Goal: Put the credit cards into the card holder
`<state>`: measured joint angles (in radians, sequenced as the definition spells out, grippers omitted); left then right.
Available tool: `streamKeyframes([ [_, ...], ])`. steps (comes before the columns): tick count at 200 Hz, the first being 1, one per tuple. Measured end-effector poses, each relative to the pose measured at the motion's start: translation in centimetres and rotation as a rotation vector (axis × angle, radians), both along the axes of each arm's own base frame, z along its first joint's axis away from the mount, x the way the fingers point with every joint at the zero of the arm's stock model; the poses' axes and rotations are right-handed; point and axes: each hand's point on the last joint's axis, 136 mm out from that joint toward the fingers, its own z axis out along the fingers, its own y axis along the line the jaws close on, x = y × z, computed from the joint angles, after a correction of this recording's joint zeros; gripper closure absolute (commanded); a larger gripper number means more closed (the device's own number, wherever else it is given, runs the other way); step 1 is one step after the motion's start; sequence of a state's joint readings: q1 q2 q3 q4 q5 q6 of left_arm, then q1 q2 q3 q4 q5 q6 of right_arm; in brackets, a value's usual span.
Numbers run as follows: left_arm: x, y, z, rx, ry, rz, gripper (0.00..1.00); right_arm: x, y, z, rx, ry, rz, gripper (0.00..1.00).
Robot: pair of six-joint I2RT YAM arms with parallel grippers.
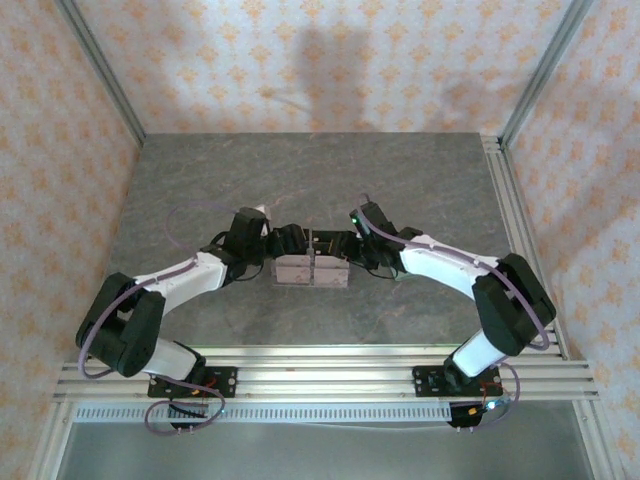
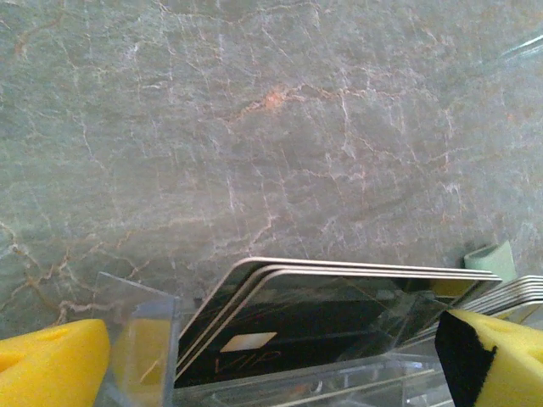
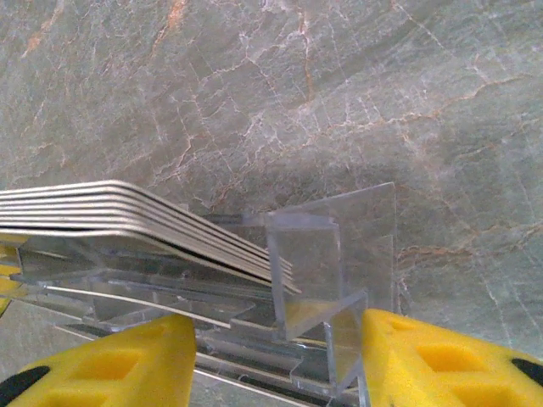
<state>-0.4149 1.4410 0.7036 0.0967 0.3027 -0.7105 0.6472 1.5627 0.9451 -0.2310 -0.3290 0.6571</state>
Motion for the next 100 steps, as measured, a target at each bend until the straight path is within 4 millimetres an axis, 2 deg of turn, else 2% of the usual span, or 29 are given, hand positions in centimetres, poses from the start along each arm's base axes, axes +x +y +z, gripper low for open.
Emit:
streamKeyframes([
  [49,1.6,-0.6,0.2,0.002,-0.01,0.015,0.0,1.3,-0.9,-0.1,0.001,-0.008,-0.042,0.55],
  [100,4.3,-1.7,0.6,-0.003,-0.025,0.021,0.0,5.1,-2.4,0.6,0.011,-0.032,-0.125,0.57],
])
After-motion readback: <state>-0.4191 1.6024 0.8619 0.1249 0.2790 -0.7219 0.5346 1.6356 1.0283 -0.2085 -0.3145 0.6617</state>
